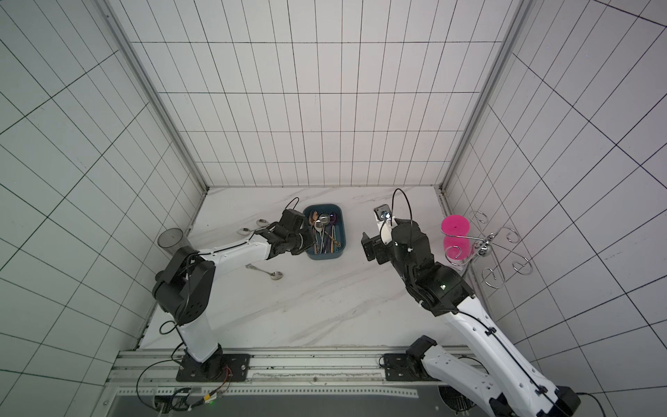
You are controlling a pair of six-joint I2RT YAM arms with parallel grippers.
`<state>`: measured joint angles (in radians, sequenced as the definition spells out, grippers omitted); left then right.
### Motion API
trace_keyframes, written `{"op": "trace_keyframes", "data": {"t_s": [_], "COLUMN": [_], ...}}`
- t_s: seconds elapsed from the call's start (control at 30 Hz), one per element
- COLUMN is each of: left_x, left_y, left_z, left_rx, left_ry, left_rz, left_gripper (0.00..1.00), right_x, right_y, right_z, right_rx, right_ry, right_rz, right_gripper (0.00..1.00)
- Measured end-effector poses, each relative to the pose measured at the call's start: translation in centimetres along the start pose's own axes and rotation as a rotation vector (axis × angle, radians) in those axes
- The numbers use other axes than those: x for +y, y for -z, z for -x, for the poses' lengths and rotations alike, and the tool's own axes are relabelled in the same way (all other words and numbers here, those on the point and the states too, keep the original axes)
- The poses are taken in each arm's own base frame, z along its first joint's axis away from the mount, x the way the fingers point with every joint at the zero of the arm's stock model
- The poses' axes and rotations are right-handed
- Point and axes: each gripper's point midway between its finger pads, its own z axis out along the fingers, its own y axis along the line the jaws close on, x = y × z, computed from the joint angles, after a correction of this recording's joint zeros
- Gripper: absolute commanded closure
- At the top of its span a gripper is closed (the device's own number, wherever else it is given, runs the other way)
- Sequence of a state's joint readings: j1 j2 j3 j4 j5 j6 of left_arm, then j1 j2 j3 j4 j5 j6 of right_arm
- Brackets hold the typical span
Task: Put the spoon into the storage box
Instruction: Place the spoon in the storage box, then pick up the spoon from the center of the board.
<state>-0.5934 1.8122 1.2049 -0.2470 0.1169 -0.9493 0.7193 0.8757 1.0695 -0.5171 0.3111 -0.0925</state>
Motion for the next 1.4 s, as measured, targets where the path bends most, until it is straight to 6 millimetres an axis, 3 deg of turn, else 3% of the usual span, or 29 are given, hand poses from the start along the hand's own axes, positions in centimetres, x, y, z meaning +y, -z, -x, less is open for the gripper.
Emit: {"op": "trace_keyframes", "data": {"t_s": [0.1, 0.23, 0.47, 0.73, 0.87, 0.93, 1.0, 1.07, 1.23, 1.4], "left_x": [-0.8, -1.4, -2.4, -6.3, -7.1, -6.7, -5.7, -4.5, -2.2, -0.1], "left_y": [-0.1, 0.0, 1.0, 6.1, 8.6, 9.8, 11.1, 12.4, 15.6, 18.3], "left_z": [0.4, 0.6, 1.1, 3.7, 5.5, 7.0, 9.1, 11.1, 14.6, 16.5], "left_rx": [-0.013, -0.023, -0.044, -0.147, -0.213, -0.248, -0.294, -0.341, -0.439, -0.498], "left_ry": [0.023, 0.036, -0.007, -0.217, -0.339, -0.373, -0.386, -0.399, -0.428, -0.426], "left_rz": [-0.014, -0.03, -0.056, -0.152, -0.175, -0.173, -0.16, -0.136, -0.08, -0.055], "left_gripper": [0.67, 0.47, 0.35, 0.29, 0.26, 0.23, 0.09, 0.04, 0.01, 0.01], "right_x": [0.1, 0.2, 0.8, 3.8, 6.2, 7.5, 8.9, 10.6, 15.0, 19.9], "right_y": [0.0, 0.1, -0.4, -3.0, -4.5, -5.2, -6.1, -6.6, -7.9, -8.9], "right_z": [-0.1, -0.2, -0.6, -2.6, -3.9, -4.7, -5.4, -6.1, -6.4, -4.7], "right_rx": [0.004, 0.005, 0.028, 0.14, 0.226, 0.284, 0.343, 0.4, 0.513, 0.572], "right_ry": [0.001, -0.002, -0.015, -0.123, -0.238, -0.301, -0.363, -0.401, -0.439, -0.41], "right_rz": [0.004, 0.01, 0.038, 0.142, 0.221, 0.263, 0.305, 0.347, 0.454, 0.583], "right_gripper": [0.01, 0.01, 0.01, 0.03, 0.07, 0.09, 0.11, 0.11, 0.13, 0.16]}}
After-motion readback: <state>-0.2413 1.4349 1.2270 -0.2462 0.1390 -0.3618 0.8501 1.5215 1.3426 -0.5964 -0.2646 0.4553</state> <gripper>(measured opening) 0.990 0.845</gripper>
